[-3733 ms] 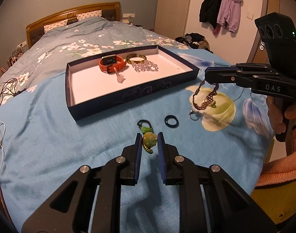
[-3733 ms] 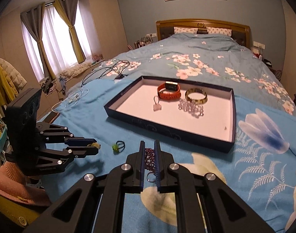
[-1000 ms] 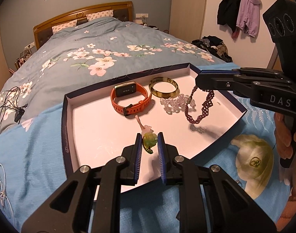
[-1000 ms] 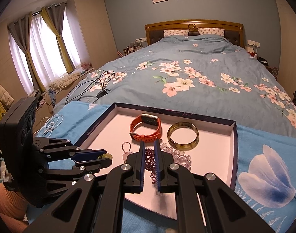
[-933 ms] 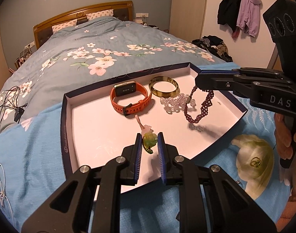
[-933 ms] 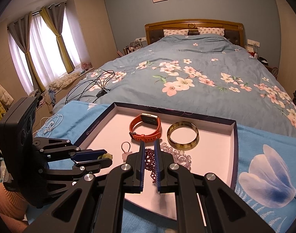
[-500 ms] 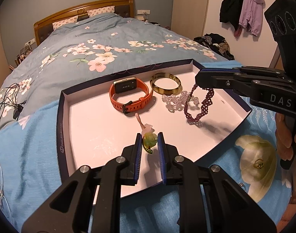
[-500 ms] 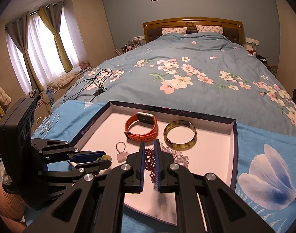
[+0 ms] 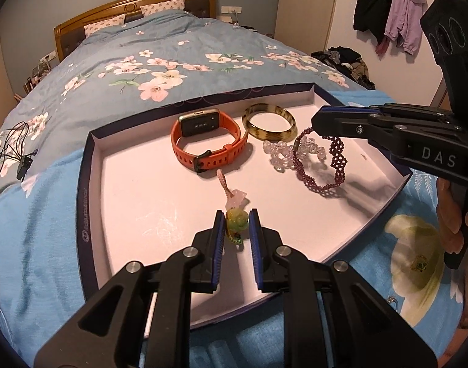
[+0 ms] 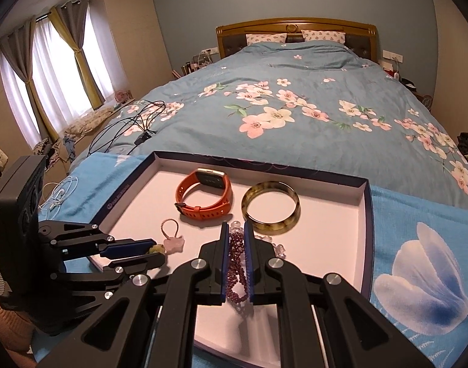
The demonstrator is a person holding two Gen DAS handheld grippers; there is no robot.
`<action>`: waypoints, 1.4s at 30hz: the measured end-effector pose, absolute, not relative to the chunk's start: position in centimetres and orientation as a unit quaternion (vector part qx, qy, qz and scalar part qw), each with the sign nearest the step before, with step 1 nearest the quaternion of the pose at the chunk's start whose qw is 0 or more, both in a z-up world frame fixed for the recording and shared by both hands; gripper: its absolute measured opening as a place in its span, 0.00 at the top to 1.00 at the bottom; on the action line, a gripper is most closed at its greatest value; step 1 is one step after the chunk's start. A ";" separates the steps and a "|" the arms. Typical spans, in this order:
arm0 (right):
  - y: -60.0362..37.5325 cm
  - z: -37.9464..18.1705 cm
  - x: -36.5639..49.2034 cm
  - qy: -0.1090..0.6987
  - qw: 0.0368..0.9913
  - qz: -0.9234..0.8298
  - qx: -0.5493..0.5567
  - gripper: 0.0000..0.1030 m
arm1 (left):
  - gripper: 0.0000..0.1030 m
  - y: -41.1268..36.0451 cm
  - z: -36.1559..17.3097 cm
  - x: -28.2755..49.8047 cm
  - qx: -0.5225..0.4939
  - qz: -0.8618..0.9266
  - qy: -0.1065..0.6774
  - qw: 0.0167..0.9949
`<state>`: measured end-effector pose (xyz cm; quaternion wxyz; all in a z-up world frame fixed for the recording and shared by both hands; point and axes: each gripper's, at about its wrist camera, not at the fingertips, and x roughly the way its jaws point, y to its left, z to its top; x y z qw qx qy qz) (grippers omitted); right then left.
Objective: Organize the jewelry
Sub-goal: 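Lower the red strand into the box with right tool while left tool releases green ring, then withdraw both open tools from the box toward the remaining rings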
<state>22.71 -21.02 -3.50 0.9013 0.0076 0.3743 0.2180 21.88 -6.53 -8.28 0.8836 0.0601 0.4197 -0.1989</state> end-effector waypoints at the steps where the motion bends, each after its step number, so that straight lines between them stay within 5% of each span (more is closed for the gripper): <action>1: -21.1 -3.6 22.8 0.376 0.901 0.217 0.008 0.92 | 0.84 -6.5 -8.3 22.0 0.059 -0.199 0.421 0.883; 13: -21.2 -4.6 23.6 0.389 0.897 0.209 0.009 0.92 | 0.83 -6.6 -8.5 22.4 0.054 -0.191 0.422 0.885; 23: -21.6 -4.7 23.6 0.397 0.896 0.196 0.012 0.90 | 0.66 -5.8 -6.9 21.3 0.039 -0.184 0.404 0.895; 28: -22.2 -3.3 21.6 0.377 0.906 0.194 0.007 0.73 | 0.55 -4.9 -4.8 19.0 0.046 -0.183 0.373 0.908; 42: -21.8 -3.1 10.5 0.366 0.896 0.249 -0.046 0.67 | 0.53 -2.8 -5.4 10.2 0.084 -0.204 0.369 0.903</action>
